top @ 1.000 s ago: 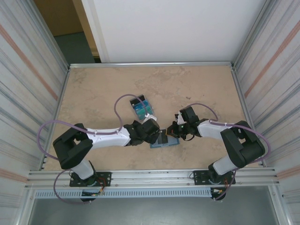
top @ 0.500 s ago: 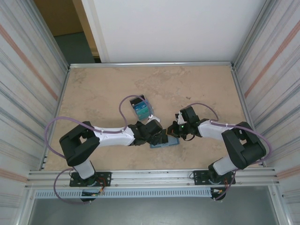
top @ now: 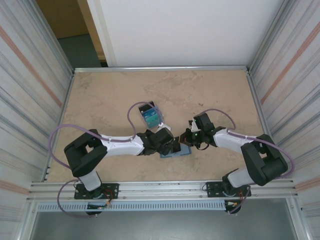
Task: Take the credit cards out of the card holder
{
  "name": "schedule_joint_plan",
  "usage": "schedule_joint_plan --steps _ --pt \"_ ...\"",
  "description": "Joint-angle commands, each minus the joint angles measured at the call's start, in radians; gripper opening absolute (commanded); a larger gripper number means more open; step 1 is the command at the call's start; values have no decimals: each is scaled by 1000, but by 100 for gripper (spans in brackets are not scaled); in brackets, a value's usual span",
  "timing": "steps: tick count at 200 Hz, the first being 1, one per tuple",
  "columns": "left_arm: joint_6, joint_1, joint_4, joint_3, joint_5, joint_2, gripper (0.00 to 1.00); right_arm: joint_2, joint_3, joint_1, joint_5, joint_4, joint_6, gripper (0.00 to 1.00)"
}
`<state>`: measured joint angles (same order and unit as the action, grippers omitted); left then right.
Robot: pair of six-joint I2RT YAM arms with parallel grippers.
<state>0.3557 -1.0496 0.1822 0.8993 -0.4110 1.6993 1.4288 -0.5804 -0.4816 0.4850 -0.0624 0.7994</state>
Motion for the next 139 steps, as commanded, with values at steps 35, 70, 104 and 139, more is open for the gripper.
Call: schedule_joint_plan --steps 35,70,104,139 --pt "15 -7 31 -2 5 36 99 -14 19 11 53 46 10 7" --pt "22 -7 28 -2 7 53 99 -22 28 11 83 80 19 10" --pt "33 -7 28 -6 17 63 99 -28 37 9 93 94 22 13" --pt "38 -7 32 -9 21 61 99 -12 42 2 101 112 22 18"
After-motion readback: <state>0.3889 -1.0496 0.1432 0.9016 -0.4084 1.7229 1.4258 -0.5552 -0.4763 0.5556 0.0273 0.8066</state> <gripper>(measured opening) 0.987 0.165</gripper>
